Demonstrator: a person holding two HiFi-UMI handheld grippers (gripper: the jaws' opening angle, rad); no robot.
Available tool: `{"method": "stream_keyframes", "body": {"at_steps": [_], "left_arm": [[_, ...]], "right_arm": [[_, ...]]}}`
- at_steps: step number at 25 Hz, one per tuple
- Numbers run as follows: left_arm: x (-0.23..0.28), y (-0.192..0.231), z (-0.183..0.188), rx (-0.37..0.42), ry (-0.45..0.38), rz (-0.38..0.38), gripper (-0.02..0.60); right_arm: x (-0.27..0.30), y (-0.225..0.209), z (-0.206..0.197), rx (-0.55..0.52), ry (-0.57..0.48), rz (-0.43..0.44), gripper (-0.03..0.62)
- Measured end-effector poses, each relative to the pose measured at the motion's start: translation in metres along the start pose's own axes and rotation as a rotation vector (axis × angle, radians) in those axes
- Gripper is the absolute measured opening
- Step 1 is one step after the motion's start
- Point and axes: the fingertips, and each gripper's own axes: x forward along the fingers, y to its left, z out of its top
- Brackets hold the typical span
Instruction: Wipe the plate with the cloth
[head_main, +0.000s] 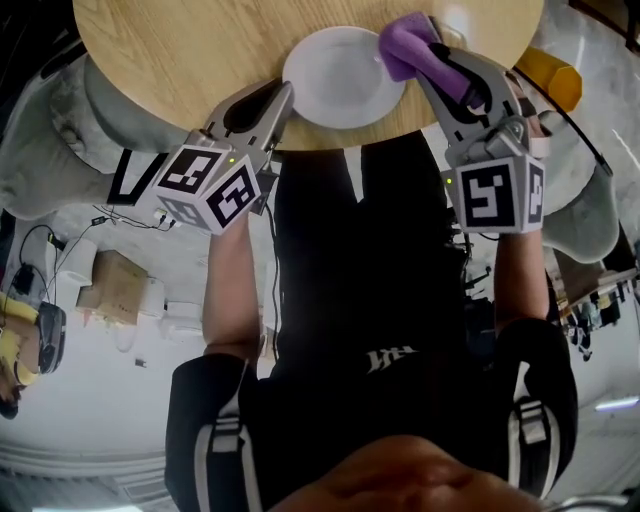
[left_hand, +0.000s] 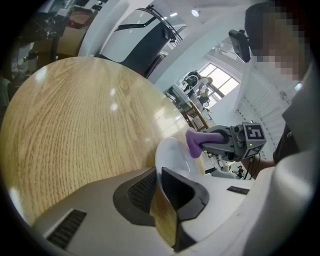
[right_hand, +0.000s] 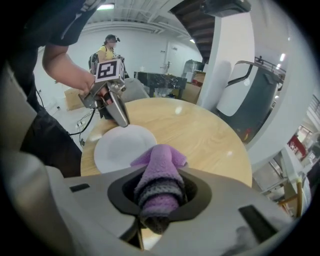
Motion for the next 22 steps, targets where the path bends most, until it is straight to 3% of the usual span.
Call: {"method": "stream_keyframes", "body": {"at_steps": [6, 11, 22], "left_arm": [[-0.001, 0.003, -0.002, -0.011, -0.006, 0.011, 0.044], [-0.002, 0.003, -0.001, -0.019, -0.02, 0.016, 0.044], [-0.002, 0.0, 0.001, -0.015, -0.029, 0.019, 0.044]], "right_arm": [[0.006, 0.024, 0.047, 0.059, -0.108, 0.056, 0.095], [0.04, 0.056, 0.086, 0.0, -0.174, 0.135, 0.095], [0.059, 0.064, 0.067, -0.031, -0.108, 0.157, 0.095]]}}
